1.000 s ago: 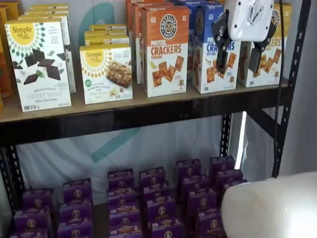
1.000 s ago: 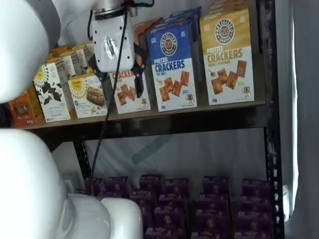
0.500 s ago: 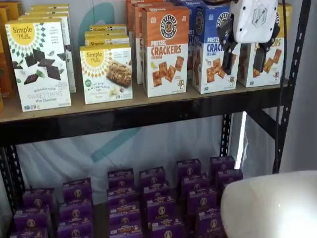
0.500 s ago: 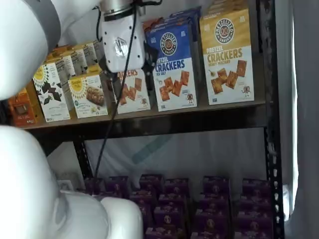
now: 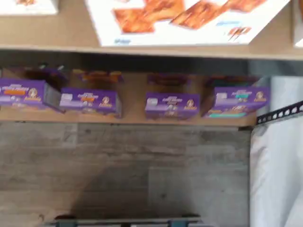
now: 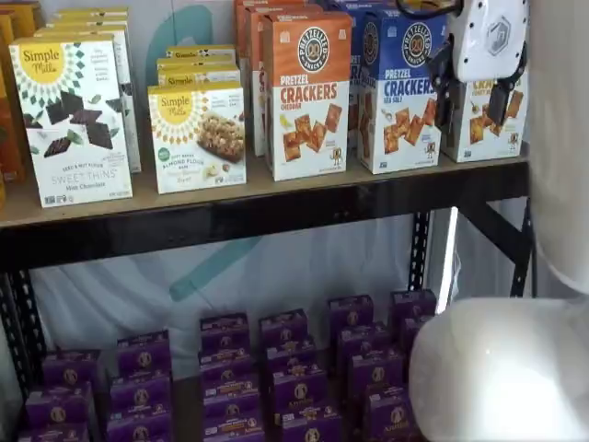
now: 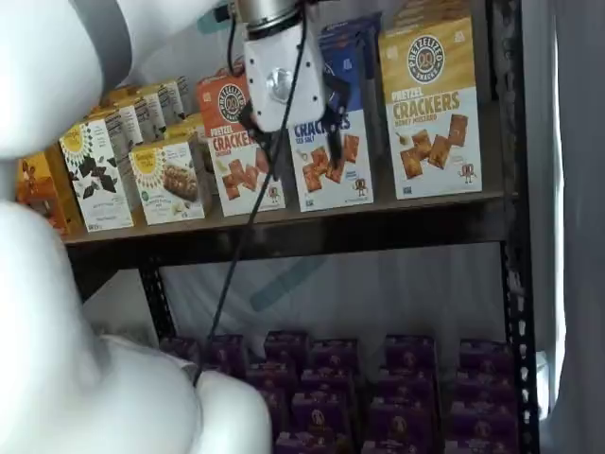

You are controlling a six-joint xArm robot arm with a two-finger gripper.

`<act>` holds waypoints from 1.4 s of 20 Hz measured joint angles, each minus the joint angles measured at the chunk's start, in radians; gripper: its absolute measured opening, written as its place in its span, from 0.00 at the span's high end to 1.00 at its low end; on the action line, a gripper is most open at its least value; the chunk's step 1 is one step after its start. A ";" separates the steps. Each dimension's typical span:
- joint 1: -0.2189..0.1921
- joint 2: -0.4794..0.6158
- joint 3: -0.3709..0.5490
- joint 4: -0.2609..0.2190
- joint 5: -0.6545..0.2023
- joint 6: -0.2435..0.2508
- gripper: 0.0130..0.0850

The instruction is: Retrieve the yellow and white box located on the top shelf, the sixth one from the left

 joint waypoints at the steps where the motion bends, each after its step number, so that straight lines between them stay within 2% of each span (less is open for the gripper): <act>1: -0.025 0.016 -0.006 0.001 -0.021 -0.024 0.00; 4: -0.075 0.060 -0.031 0.003 -0.052 -0.073 0.00; 11: -0.163 0.146 -0.078 0.005 -0.150 -0.158 0.00; 14: -0.182 0.169 -0.093 0.011 -0.174 -0.176 0.00; 19: -0.192 0.179 -0.096 -0.022 -0.224 -0.182 0.00; 28: -0.292 0.215 -0.175 0.069 -0.204 -0.274 0.00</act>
